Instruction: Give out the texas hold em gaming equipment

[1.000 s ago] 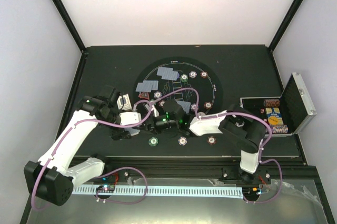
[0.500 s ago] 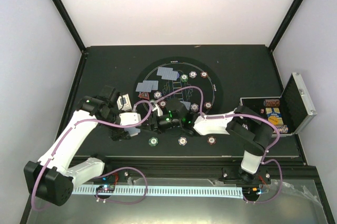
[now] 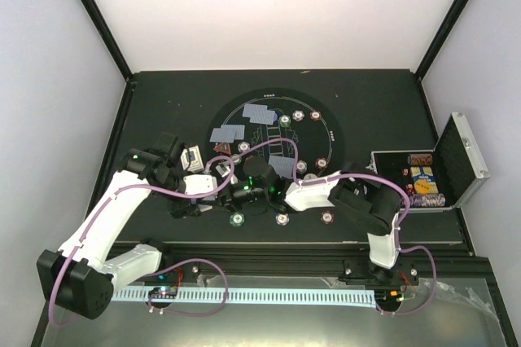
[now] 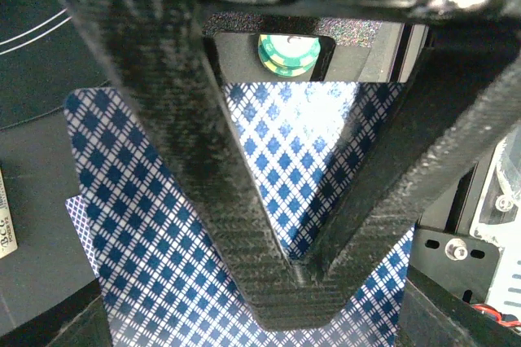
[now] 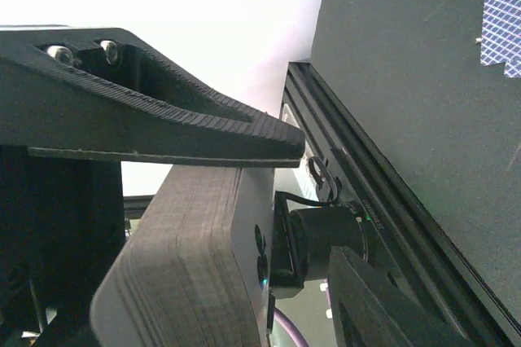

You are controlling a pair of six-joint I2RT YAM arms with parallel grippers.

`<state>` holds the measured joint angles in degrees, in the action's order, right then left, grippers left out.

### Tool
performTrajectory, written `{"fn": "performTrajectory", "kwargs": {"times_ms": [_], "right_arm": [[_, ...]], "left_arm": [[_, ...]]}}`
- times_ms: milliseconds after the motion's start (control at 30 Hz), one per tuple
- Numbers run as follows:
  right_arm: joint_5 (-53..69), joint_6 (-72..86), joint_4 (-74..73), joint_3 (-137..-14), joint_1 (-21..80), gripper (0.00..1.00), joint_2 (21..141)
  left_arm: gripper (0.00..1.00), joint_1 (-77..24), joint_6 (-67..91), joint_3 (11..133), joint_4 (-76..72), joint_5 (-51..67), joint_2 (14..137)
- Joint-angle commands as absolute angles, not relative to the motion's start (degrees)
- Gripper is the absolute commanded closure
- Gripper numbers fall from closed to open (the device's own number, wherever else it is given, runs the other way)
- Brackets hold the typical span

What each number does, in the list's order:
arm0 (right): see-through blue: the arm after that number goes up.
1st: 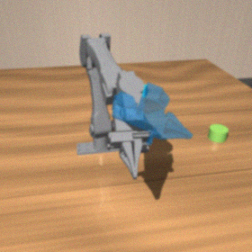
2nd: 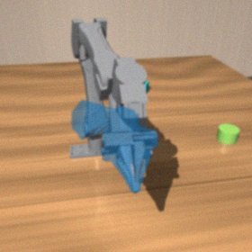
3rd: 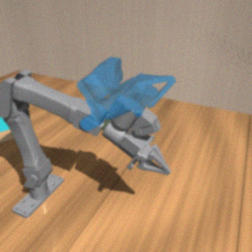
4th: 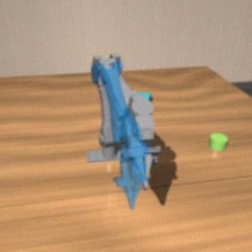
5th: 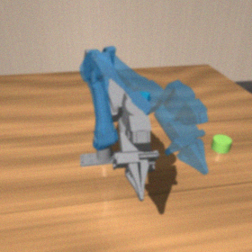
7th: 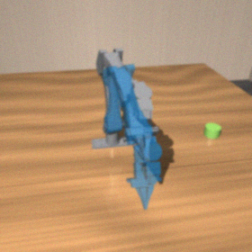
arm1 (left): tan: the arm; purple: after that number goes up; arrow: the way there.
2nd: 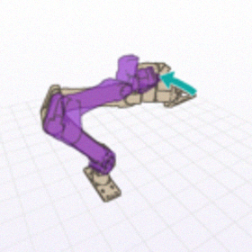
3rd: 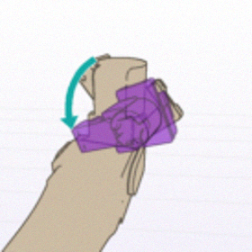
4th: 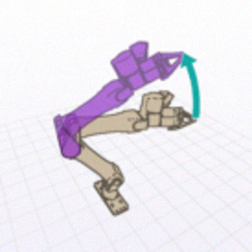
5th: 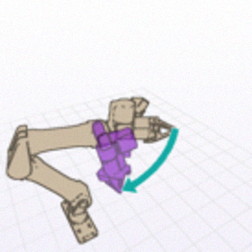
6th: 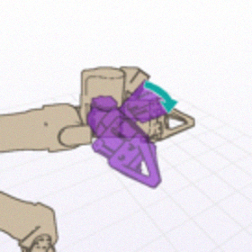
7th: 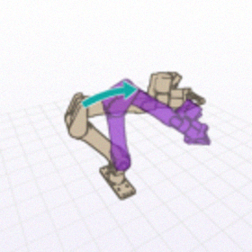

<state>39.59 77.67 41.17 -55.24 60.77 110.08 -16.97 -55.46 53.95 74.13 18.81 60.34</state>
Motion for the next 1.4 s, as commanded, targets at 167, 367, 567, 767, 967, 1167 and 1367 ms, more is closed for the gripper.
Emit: {"fn": "performTrajectory", "kwargs": {"times_ms": [167, 367, 567, 767, 967, 1167, 1367], "right_arm": [[37.43, 75.26, 39.08, -49.53, 58.44, 0.59, 107.32], [36.9, 74.11, 38.41, -45.59, 56.78, 0.62, 104.46], [37.41, 74.13, 38.12, -47.52, 57.44, 0.65, 103.66], [36.73, 71.61, 33.76, -49.66, 58.15, 0.66, 102.49], [35.5, 68.7, 29.06, -46.82, 56.1, 0.75, 98.01], [35.64, 67.5, 26.66, -47.33, 55.9, 0.96, 95.41], [35.53, 65.12, 21.73, -47.76, 54.92, 0.99, 92.97]], "left_arm": [[0.98, -16.79, -55.99, 56.17, 74.88, 19.52, 59.12], [0.98, -16.79, -56.07, 56.26, 74.84, 19.85, 58.9], [0.98, -16.79, -55.99, 56.18, 74.38, 20.15, 58.96], [0.98, -16.79, -56.07, 56.01, 74.54, 19.76, 59.0], [0.98, -16.79, -56.24, 55.47, 74.56, 18.99, 58.46], [0.98, -16.79, -56.04, 54.99, 74.18, 19.28, 58.82], [0.98, -16.79, -56.07, 54.93, 74.27, 19.08, 58.83]]}}
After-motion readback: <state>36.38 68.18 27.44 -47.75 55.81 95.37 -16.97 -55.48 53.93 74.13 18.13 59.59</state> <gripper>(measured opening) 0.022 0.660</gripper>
